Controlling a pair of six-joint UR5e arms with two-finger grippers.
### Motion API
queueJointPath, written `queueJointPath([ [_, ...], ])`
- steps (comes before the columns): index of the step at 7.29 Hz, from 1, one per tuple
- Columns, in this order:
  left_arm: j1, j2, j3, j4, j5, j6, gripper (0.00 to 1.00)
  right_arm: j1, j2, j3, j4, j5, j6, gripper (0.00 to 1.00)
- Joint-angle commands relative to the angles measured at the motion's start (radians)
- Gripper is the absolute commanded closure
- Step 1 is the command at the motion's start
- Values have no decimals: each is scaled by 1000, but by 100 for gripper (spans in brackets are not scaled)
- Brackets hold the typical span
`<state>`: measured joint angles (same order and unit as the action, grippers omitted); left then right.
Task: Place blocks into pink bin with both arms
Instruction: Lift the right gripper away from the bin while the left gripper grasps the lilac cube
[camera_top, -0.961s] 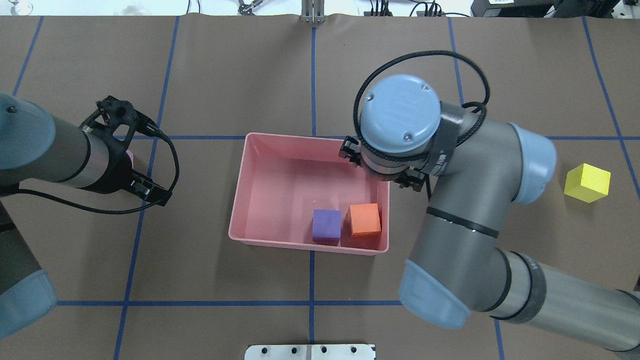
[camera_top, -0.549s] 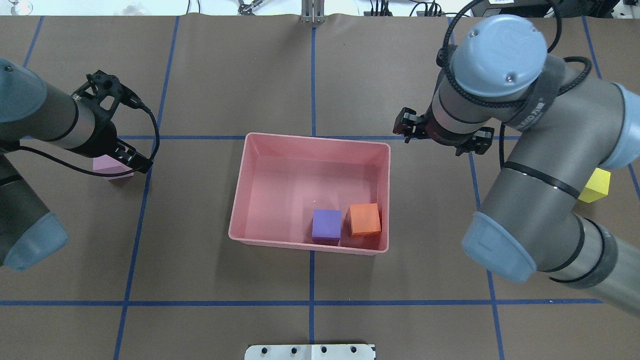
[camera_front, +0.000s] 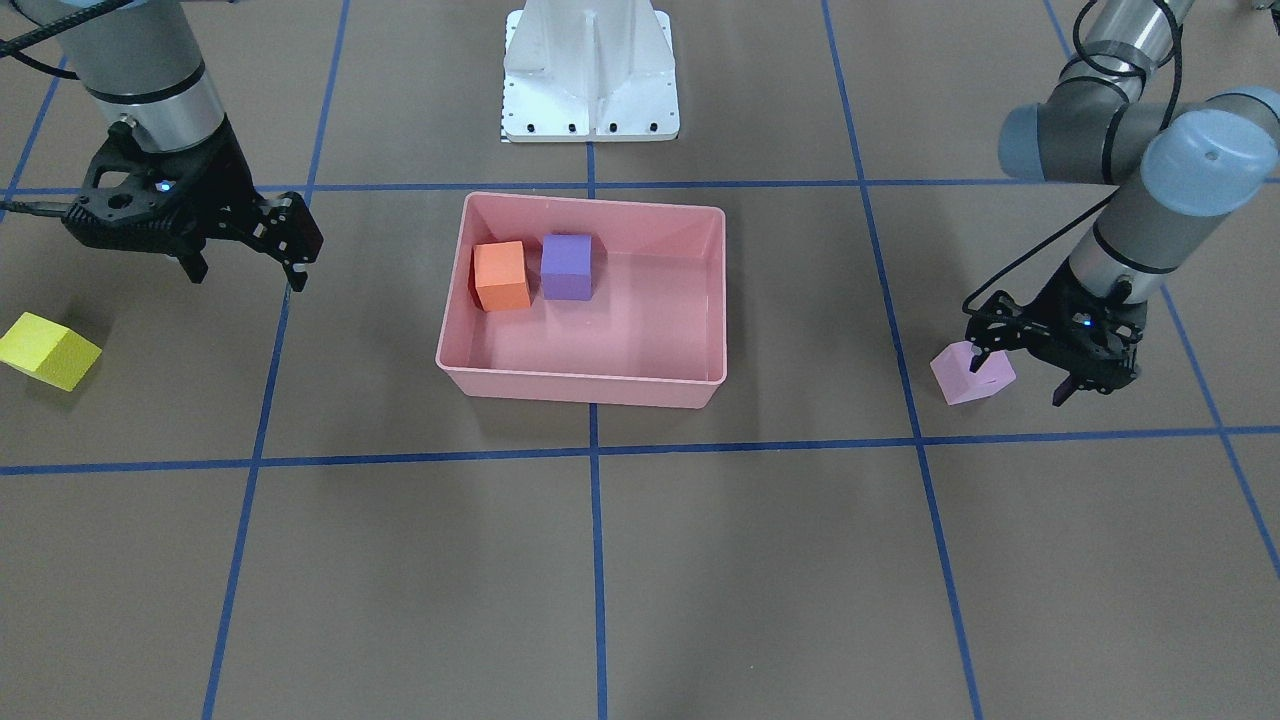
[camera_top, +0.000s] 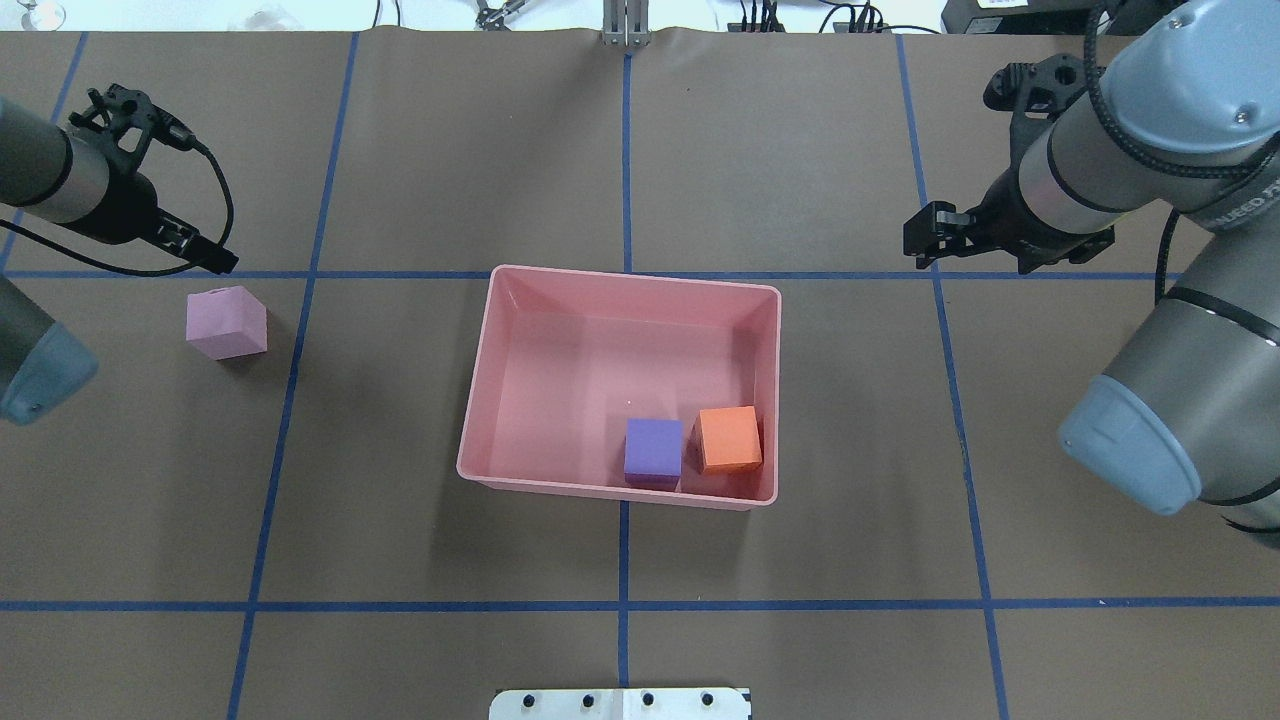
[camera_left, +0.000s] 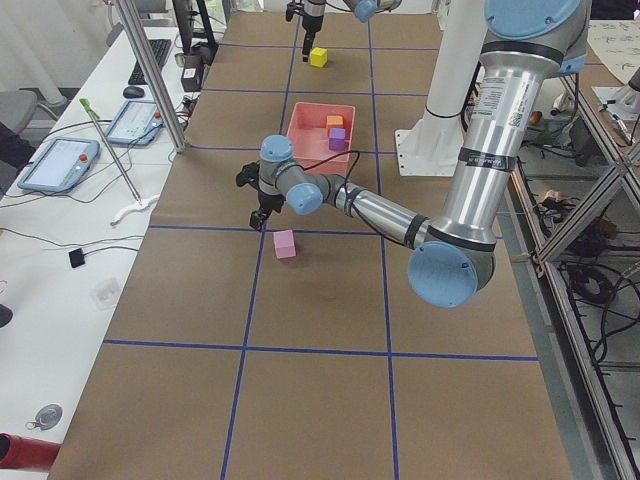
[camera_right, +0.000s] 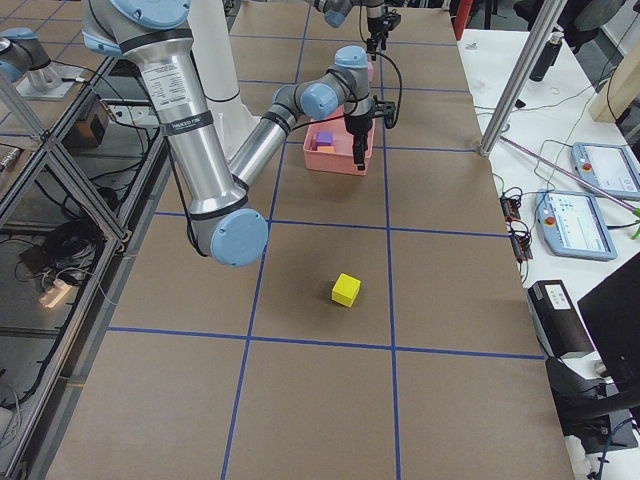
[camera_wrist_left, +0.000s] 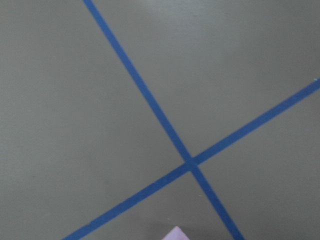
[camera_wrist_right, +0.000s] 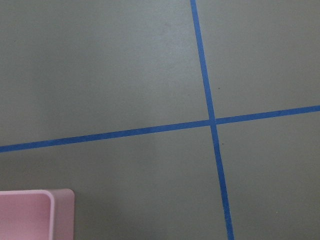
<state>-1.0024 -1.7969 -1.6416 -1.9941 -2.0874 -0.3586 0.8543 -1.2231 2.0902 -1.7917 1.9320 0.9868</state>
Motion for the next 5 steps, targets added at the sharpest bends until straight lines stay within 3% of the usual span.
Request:
queueJointPath([
  [1,-9,48,-1,-72,4,-324,0,12,-22,-2,18,8,-37,0],
  [3,7,112,-6,-251,13,-666,0,14,-24,-2,20,7,-45,0],
  [5,142,120,-4,-262,203,-833,0,35,-35,-2,20,21,-146,0],
])
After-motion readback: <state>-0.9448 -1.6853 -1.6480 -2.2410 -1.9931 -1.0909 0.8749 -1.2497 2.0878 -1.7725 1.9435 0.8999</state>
